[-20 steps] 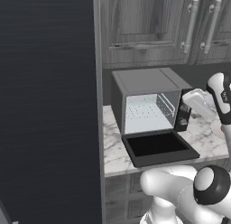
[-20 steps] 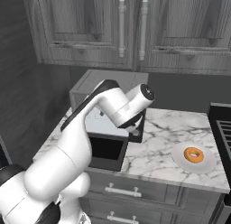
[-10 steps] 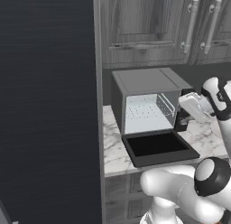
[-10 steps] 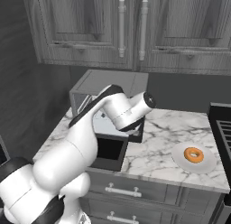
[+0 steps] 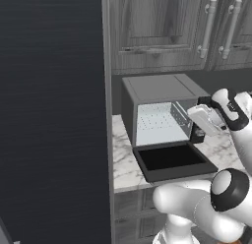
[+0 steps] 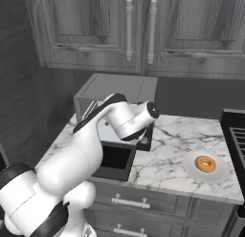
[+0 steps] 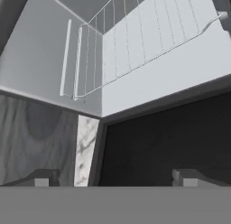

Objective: Pick up the bagel from the plate, place it on the toaster oven rack, close the door, and set the timer.

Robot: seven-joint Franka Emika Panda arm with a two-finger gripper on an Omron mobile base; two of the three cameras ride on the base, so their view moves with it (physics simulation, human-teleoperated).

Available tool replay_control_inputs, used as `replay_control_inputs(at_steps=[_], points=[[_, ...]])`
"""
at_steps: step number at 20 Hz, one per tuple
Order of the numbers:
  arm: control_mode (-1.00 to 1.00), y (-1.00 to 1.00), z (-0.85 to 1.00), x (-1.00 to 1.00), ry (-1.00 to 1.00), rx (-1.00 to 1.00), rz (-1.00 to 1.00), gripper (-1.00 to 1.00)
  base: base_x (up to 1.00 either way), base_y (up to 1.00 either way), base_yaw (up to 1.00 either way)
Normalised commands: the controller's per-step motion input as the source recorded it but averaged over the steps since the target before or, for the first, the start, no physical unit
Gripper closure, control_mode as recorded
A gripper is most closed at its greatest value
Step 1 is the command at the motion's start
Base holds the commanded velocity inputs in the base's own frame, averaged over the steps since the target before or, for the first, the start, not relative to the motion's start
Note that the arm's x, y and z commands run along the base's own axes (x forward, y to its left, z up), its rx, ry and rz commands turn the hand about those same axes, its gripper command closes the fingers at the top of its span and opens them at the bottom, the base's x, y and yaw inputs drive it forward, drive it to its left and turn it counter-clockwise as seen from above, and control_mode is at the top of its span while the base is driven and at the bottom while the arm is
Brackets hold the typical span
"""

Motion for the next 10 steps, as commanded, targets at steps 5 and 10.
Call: replay_control_inputs(at_steps=[5, 10], points=[[-1.00, 0.25, -0.25, 0.06, -0.08, 0.06, -0.12, -1.00, 0.00, 0.00, 0.00], [-1.00, 0.28, -0.19, 0.29, -0.07, 0.07, -0.15, -1.00, 0.00, 0.00, 0.00]])
